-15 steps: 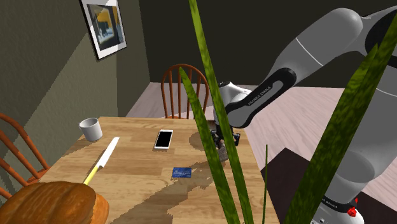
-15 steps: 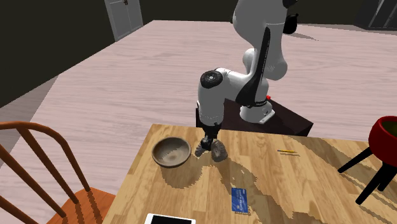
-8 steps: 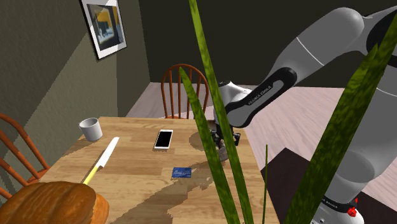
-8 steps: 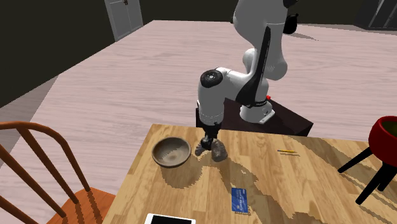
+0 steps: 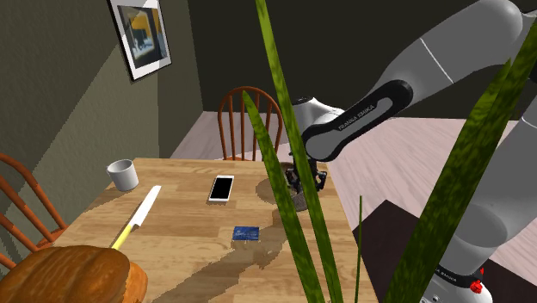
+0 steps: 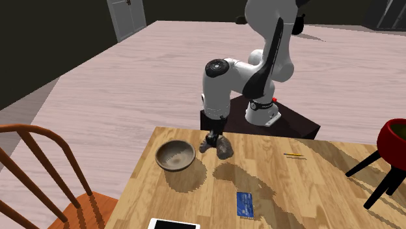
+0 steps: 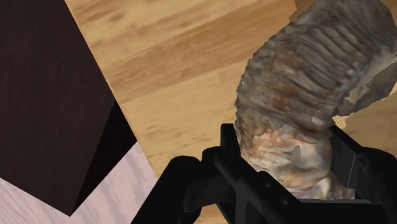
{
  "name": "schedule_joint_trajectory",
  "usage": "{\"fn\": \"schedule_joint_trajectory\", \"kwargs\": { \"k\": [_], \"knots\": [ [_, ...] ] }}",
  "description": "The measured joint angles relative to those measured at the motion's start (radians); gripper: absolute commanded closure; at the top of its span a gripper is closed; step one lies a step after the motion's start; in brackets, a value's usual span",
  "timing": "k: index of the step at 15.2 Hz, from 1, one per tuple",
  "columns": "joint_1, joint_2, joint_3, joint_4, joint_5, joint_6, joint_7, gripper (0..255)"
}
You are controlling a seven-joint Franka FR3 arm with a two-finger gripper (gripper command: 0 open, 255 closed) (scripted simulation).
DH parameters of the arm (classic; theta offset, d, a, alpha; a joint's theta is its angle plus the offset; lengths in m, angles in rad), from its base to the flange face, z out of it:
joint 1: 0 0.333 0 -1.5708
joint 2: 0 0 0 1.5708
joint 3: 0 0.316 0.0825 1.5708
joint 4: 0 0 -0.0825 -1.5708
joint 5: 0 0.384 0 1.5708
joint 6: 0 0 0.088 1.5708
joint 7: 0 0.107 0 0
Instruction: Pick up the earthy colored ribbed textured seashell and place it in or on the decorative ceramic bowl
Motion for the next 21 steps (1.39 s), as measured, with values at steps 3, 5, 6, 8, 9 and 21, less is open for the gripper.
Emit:
{"fn": "schedule_joint_trajectory", "kwargs": {
  "k": [3,5,6,8,9,21],
  "knots": [
    [0.002,-0.035,-0.003,0.015,0.019,-0.047,-0.017,255],
    [0.003,-0.060,-0.005,0.020,0.032,-0.074,-0.028,255],
    [0.004,-0.068,-0.005,0.029,0.036,-0.091,-0.031,255],
    [0.005,-0.084,-0.008,0.041,0.043,-0.117,-0.038,255],
    [0.006,-0.096,-0.010,0.043,0.048,-0.129,-0.044,255],
    [-0.055,0.028,-0.064,0.284,-0.029,-0.253,-0.110,255]
  ]
}}
